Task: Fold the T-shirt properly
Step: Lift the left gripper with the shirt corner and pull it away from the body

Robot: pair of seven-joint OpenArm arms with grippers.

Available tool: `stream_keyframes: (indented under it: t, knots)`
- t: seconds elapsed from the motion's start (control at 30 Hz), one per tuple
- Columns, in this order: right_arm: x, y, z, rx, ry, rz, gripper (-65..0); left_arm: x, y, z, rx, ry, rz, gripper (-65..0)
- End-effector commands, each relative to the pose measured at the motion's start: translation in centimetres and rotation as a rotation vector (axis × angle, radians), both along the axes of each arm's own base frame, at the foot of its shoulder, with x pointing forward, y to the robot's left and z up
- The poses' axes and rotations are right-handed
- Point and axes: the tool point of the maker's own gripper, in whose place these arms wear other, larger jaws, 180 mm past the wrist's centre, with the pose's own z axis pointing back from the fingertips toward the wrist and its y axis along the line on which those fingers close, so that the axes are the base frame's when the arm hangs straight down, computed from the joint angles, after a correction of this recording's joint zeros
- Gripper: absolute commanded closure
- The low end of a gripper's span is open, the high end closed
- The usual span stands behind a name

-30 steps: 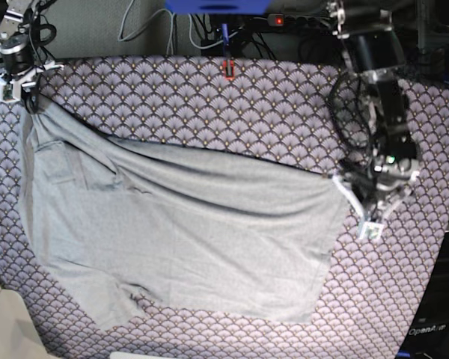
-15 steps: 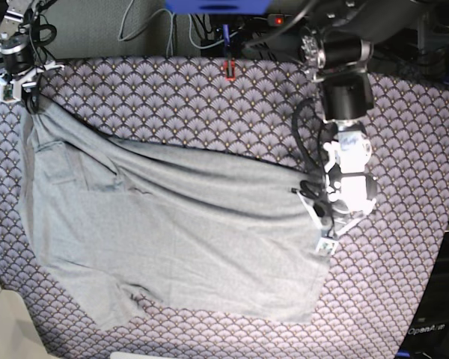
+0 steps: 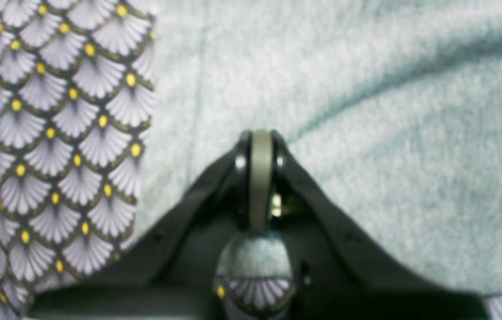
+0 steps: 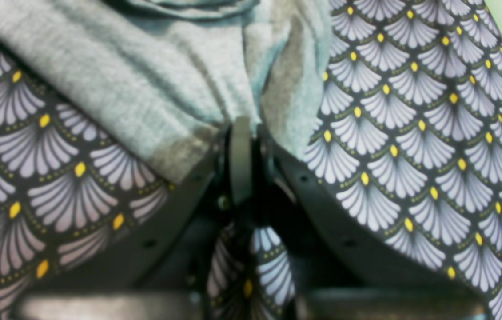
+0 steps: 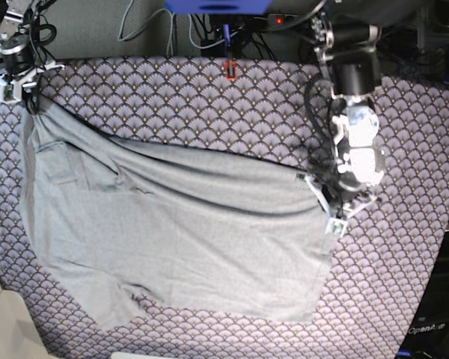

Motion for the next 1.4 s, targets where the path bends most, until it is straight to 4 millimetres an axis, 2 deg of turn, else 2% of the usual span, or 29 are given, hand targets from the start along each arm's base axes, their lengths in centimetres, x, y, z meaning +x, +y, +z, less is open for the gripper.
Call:
stream_keyframes:
  t: [0.0, 0.13, 0.27, 0.43, 0.6, 0.67, 0.83, 0.9, 1.3, 1.37]
  knots:
    - [-1.2, -0.3, -1.3, -0.025, 0.102, 0.019, -2.5, -14.3, 4.1, -7.8, 0.218, 0.646, 0.038, 0.0]
    - [-1.2, -0.3, -1.3, -0.025, 0.102, 0.019, -2.5, -18.7, 4.1, -9.4, 0.219, 0.738, 0.034, 0.0]
    - [-0.7, -0.3, -1.1, -0.025, 0.089, 0.019, -2.5, -22.1, 4.1, -10.3, 0.221, 0.801, 0.029, 0.0]
    - [-0.6, -0.3, -1.1, -0.025, 0.086, 0.019, -2.5, -25.2, 4.4, -10.7, 0.233, 0.842, 0.026, 0.0]
    - [-0.6, -0.3, -1.1, -0.025, 0.086, 0.019, -2.5, -27.0, 4.9, -9.5, 0.26, 0.823, 0.01, 0.0]
    - [-0.6, -0.2, -1.1, -0.023, 0.087, 0.02, -2.5, -27.0, 5.2, -8.8, 0.263, 0.811, -0.014, 0.0]
    - [-0.6, 0.1, -1.2, -0.016, 0.086, 0.019, -2.5, -26.5, 7.4, -7.1, 0.237, 0.761, 0.059, 0.0]
    - [-0.6, 0.1, -1.2, -0.016, 0.086, 0.019, -2.5, -25.1, 7.7, -6.8, 0.227, 0.74, 0.077, 0.0]
    - [-0.7, 0.4, -1.5, -0.006, 0.088, 0.016, -2.9, -24.2, 9.0, -6.2, 0.142, 0.68, 0.241, 0.0]
    - [-0.7, 0.5, -1.6, -0.001, 0.086, 0.012, -2.9, -23.2, 9.1, -5.9, 0.139, 0.626, 0.237, 0.0]
